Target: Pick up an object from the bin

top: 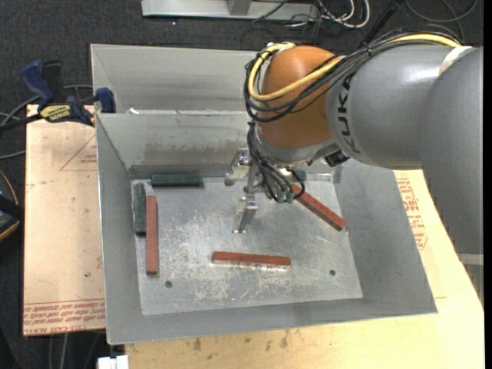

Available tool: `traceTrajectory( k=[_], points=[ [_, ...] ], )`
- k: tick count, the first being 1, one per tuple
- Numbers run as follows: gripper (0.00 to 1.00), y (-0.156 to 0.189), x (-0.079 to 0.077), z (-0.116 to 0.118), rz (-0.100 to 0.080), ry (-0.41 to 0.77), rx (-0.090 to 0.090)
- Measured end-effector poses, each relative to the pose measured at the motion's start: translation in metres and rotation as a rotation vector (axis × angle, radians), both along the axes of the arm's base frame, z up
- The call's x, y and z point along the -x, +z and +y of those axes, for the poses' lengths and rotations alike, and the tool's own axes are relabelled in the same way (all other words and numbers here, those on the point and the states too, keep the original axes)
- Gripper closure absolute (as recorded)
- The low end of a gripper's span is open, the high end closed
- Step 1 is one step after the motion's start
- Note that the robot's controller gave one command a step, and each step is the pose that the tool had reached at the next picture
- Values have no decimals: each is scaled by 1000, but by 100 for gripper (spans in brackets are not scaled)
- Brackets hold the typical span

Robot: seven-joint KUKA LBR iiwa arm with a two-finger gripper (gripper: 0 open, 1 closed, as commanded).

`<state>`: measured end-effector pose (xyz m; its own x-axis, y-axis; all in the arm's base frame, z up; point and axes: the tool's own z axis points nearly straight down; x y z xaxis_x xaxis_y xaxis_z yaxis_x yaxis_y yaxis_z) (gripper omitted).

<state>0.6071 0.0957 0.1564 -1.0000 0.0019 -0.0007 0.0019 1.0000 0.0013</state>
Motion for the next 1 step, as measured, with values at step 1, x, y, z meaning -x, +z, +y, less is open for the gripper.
traceTrajectory(
  k=[1],
  points=[
    [0, 0, 0, 0, 0, 0, 0]
  ],
)
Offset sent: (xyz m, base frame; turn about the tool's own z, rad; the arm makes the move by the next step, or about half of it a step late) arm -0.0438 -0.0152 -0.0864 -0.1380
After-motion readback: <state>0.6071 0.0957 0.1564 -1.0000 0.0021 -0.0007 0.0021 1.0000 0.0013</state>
